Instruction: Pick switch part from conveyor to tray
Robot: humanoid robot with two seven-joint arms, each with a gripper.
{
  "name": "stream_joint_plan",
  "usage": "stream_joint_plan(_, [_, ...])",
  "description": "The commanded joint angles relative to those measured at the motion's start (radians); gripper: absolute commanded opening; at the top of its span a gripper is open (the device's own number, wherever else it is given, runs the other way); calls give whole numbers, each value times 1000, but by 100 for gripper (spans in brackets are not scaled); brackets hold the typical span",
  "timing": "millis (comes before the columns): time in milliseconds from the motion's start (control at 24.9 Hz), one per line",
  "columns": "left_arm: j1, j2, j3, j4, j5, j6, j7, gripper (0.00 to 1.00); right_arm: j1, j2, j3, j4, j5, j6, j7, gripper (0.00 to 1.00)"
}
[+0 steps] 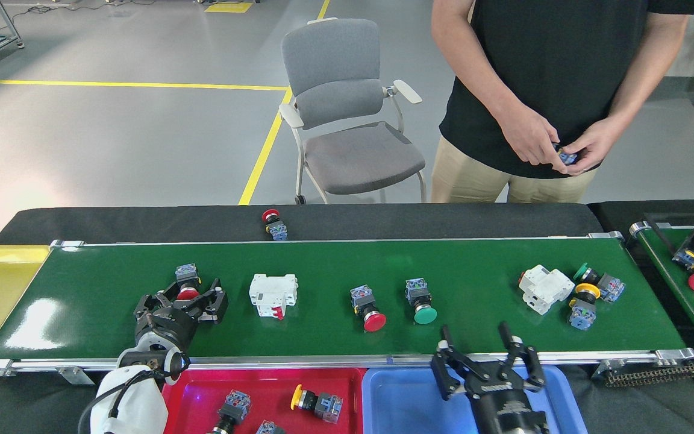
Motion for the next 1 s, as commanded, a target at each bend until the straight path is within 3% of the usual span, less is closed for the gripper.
stream_joint_plan(0, [-4, 9, -3, 3, 1, 0, 19, 14, -51, 14, 26, 52, 4, 36, 15, 95])
stream_joint_plan(80, [0, 9, -7, -5, 1, -8, 19, 12, -93, 34, 31, 116, 3, 43, 15, 95])
stream_joint_plan(201, [10, 7, -4, -71, 3, -137, 19, 12, -148, 53, 28, 210, -2, 46, 15, 87])
stream_joint_plan(241, [25, 6, -4, -118, 6, -195, 19, 13, -159, 53, 23, 233, -5, 46, 15, 76])
stream_joint_plan(321, [105, 9, 3, -236, 10, -347, 15, 13, -169, 50, 19, 257, -13, 45, 15, 43])
stream_joint_plan(402, [178, 12, 6, -350, 12, -466, 12, 14, -169, 42, 19, 257, -36, 43, 15, 19])
stream_joint_plan(442, [232, 24, 8, -411, 12, -528, 12, 17, -171, 42, 19, 257, -50, 42, 15, 12])
stream_joint_plan(522, [364, 57, 10, -543, 13, -638, 12, 42, -182, 40, 19, 248, -63, 40, 15, 9])
stream_joint_plan(602, [479, 69, 10, -642, 27, -638, 12, 67, -185, 40, 19, 242, -63, 39, 15, 8])
stream_joint_plan(683, [563, 63, 8, -709, 45, -638, 14, 100, -182, 24, 19, 204, -65, 39, 15, 8])
stream_joint_plan(803, [619, 55, 6, -754, 76, -638, 15, 100, -151, -9, 20, 98, -65, 33, 15, 8])
stream_joint_plan(964, [613, 49, 26, -747, 85, -638, 15, 100, -70, -46, 20, -54, -71, 11, 13, 8])
